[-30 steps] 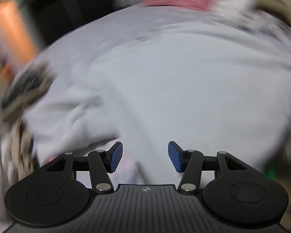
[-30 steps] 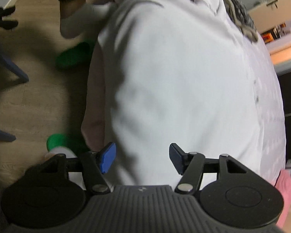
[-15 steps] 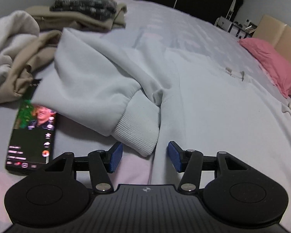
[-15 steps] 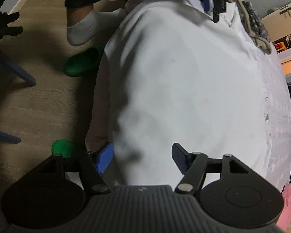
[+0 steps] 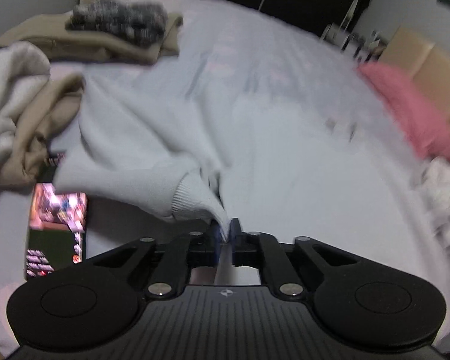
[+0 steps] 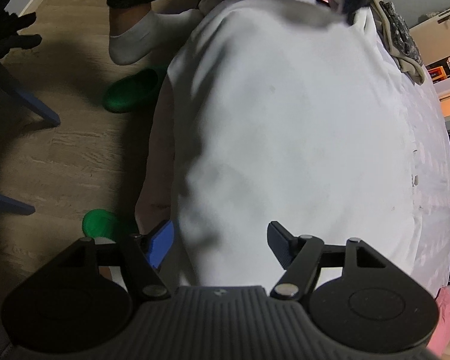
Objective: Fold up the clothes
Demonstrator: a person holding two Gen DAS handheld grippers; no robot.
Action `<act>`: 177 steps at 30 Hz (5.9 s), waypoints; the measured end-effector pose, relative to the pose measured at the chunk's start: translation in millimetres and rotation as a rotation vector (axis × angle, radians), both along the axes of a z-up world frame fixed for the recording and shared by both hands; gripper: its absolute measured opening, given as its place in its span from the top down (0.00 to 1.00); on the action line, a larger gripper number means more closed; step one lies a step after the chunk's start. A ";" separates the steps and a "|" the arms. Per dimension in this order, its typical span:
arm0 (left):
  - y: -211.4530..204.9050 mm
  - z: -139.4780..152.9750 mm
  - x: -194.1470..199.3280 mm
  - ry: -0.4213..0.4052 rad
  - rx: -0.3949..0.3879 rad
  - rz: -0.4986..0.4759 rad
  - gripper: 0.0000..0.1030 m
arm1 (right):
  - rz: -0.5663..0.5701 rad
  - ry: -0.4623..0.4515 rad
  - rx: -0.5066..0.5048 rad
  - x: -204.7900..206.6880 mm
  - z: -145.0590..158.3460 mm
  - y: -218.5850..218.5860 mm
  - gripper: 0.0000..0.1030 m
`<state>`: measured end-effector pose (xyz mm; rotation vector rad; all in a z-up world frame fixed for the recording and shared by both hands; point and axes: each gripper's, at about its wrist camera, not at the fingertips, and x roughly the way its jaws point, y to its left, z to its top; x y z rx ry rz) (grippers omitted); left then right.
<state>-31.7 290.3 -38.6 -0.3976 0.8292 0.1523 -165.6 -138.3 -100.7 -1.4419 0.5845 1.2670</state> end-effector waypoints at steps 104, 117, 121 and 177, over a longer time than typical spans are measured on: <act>-77.6 -43.6 17.9 -0.044 0.580 -0.492 0.59 | -0.365 -0.284 -0.129 194.1 -40.1 38.5 0.52; -89.8 -57.7 63.9 -0.003 0.592 -0.514 0.59 | -0.710 -0.016 0.428 242.8 28.2 66.8 0.61; -84.2 -76.4 66.9 0.100 0.590 -0.514 0.58 | -0.867 0.023 0.505 275.9 33.5 46.8 0.61; -34.7 -6.1 80.4 0.098 0.394 -0.613 0.50 | -0.661 0.128 0.479 240.9 15.3 95.6 0.45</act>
